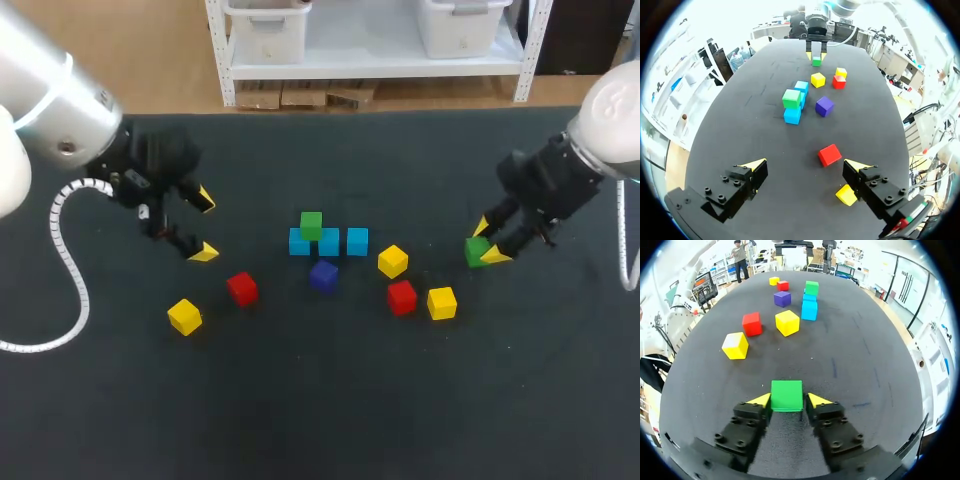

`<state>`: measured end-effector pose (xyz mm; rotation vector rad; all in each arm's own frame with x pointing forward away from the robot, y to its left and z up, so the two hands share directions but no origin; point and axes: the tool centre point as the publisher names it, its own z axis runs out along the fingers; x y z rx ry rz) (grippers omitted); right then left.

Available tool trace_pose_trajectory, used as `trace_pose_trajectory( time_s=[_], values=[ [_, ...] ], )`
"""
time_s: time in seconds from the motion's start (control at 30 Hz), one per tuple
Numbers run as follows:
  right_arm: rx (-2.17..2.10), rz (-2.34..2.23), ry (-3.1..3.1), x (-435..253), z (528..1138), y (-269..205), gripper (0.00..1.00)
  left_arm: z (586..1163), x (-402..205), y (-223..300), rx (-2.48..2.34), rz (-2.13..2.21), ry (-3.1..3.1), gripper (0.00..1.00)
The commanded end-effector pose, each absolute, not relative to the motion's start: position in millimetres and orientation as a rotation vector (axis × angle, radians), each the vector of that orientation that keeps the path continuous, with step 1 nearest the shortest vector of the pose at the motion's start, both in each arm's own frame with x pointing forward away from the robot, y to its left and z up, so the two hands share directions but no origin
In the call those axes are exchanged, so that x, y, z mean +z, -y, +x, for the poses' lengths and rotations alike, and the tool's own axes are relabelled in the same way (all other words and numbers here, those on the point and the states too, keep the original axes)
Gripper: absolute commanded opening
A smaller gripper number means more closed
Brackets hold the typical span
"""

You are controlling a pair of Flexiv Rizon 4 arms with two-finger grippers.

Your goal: Place the blue cubes, place green cubes on the blue cubes, place the yellow cubes on the green cubes, then place the red cubes on the yellow cubes, and place purple cube on the red cubes.

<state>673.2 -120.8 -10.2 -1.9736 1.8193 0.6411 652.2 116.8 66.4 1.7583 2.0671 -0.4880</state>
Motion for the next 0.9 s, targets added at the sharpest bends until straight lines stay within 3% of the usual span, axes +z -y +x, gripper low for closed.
trace_pose_trajectory(
  time_s=[0.03,0.43,0.9],
  values=[
    [0.64,-1.972,-1.82,-9,673,120,0.0,652,66,-118,-0.491,1.758,-2.06,1.0],
    [0.591,-1.814,-1.901,26,672,102,0.0,652,66,-118,-0.491,1.758,-2.06,1.0],
    [0.589,-1.817,-1.847,53,680,23,0.0,652,66,-118,-0.491,1.758,-2.06,1.0]
  ],
)
